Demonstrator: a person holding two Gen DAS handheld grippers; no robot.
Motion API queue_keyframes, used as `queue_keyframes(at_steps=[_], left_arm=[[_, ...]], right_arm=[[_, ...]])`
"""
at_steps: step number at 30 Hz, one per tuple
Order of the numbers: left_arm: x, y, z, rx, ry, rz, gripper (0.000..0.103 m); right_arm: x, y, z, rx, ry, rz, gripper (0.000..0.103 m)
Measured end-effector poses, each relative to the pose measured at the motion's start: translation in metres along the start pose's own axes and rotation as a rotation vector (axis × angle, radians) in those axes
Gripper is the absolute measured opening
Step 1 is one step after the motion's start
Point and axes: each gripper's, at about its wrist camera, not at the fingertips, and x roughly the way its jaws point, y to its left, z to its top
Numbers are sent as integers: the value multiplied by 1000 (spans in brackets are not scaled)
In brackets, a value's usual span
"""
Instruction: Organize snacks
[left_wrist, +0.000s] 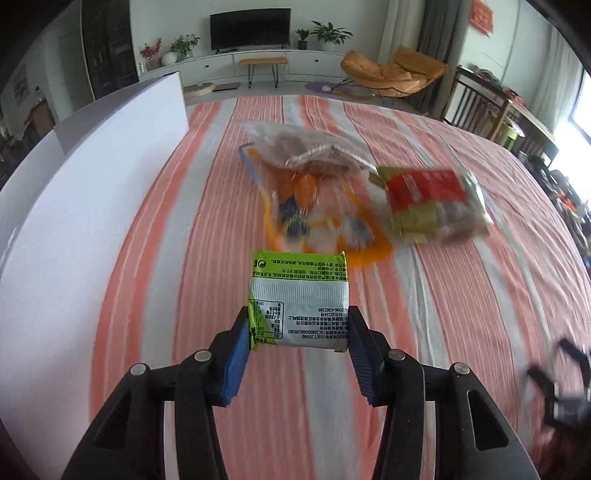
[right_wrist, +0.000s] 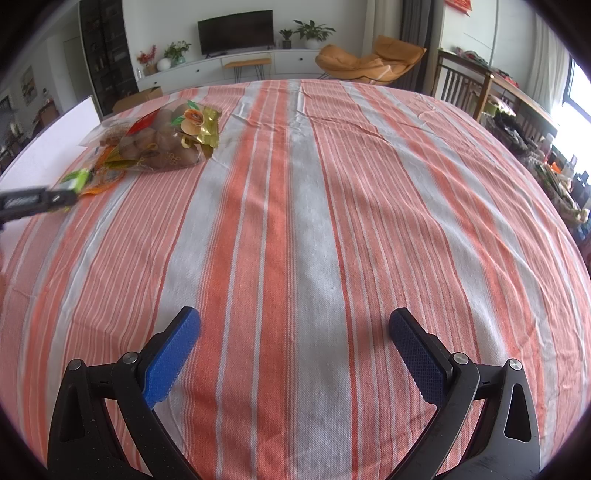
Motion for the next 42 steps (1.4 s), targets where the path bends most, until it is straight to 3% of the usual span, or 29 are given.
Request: queue_keyframes(at_steps=[4,6,8,14,16,42], left_arm=[[-33,15,-50,40,30,-19,50],[-34,21,-65,45,46,-10,56],[-31,25,-74,44,41,22,81],[-16,32,-77,14,-26,71,103],[-15,33,-80,9,-52,72,103],[-15,33,-81,11,-54,72,103]], right_arm=[[0,0,0,0,0,0,103],[0,0,0,0,0,0,103],[0,0,0,0,0,0,103],[0,0,0,2,0,0,103],[4,0,3,1,0,0,103],[4,1,3,1,1,-1,103]])
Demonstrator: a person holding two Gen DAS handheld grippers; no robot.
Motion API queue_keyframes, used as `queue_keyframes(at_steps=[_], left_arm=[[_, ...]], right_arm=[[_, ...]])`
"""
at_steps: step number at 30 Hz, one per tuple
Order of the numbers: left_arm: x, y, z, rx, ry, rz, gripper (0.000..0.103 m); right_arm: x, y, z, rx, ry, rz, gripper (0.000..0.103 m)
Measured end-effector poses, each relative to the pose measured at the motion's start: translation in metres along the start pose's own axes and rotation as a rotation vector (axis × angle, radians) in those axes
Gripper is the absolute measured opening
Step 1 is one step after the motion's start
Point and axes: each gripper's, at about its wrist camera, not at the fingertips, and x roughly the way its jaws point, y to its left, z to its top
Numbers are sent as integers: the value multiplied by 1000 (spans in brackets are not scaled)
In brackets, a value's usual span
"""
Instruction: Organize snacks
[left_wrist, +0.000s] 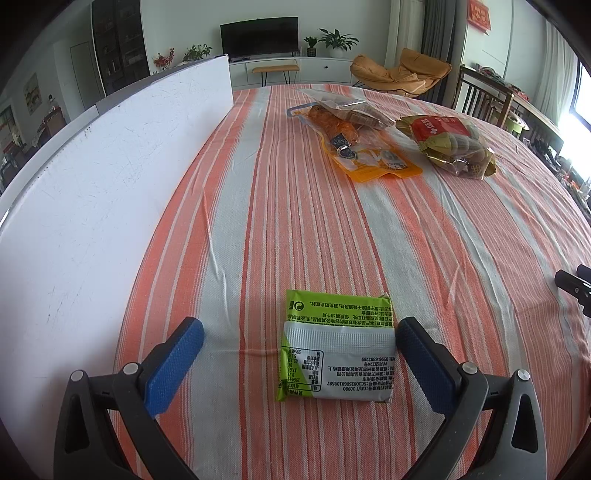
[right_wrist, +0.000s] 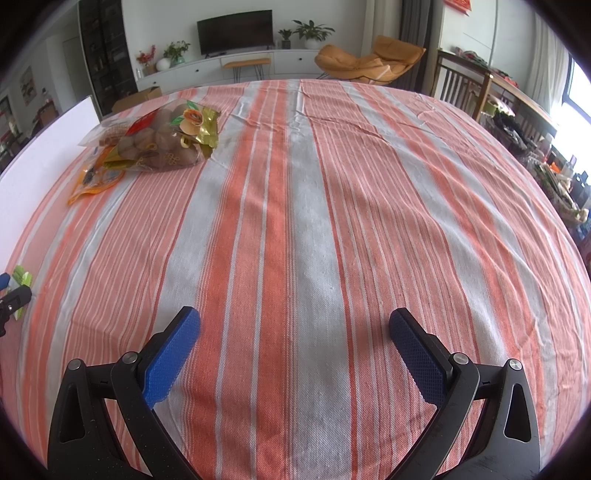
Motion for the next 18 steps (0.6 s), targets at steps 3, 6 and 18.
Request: queue_keyframes(at_steps=[3,6,18], left_arm=[[0,0,0,-1,0,-2,103],[0,0,0,0,0,-1,103],[0,0,0,0,0,-2,103]], right_arm=[[1,-1,-1,-2,1,-4,103],[1,-3,-2,3,1,-3,103],[1,-4,-3,3,1,-4,103]])
